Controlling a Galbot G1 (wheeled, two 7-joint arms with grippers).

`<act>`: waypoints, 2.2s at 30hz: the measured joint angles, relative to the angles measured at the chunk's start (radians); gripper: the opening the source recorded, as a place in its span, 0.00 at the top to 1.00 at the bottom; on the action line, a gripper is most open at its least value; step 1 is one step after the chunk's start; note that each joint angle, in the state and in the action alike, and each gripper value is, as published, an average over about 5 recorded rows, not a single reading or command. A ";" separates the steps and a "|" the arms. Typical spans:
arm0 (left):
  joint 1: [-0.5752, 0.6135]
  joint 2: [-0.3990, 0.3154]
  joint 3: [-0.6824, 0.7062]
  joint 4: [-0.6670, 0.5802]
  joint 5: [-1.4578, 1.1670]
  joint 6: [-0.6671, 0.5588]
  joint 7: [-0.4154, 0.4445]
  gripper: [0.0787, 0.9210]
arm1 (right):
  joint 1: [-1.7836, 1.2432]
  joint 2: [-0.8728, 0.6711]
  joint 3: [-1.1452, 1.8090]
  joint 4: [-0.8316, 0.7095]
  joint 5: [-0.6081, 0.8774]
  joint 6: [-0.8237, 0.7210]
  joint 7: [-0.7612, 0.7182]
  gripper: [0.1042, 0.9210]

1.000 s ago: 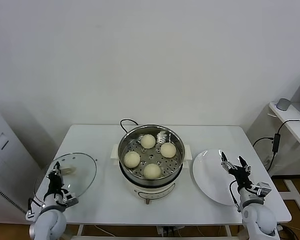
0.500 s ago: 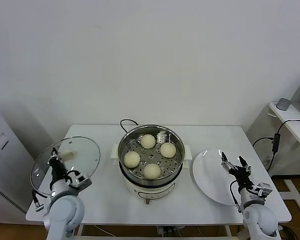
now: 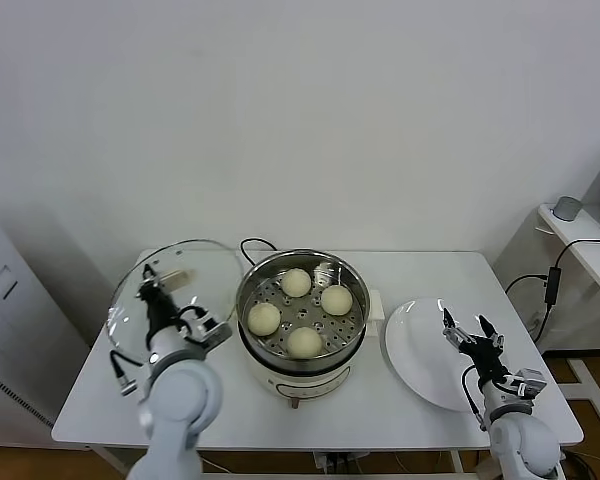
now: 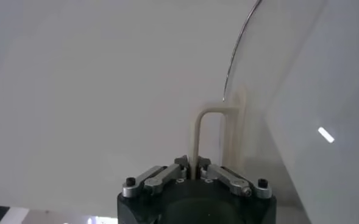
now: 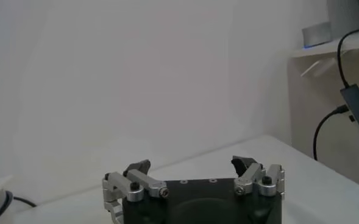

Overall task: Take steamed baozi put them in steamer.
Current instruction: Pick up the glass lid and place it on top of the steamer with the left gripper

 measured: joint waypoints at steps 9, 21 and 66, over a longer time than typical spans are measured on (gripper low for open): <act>-0.104 -0.037 0.166 0.063 0.048 0.001 0.014 0.94 | -0.011 0.022 0.015 0.012 -0.021 -0.002 0.000 0.12; -0.196 -0.038 0.371 0.207 -0.111 0.000 -0.087 0.94 | -0.007 0.052 0.018 -0.001 -0.049 -0.002 -0.002 0.12; -0.159 -0.039 0.440 0.348 0.036 0.000 -0.130 0.94 | -0.008 0.071 0.015 -0.013 -0.057 0.010 -0.006 0.12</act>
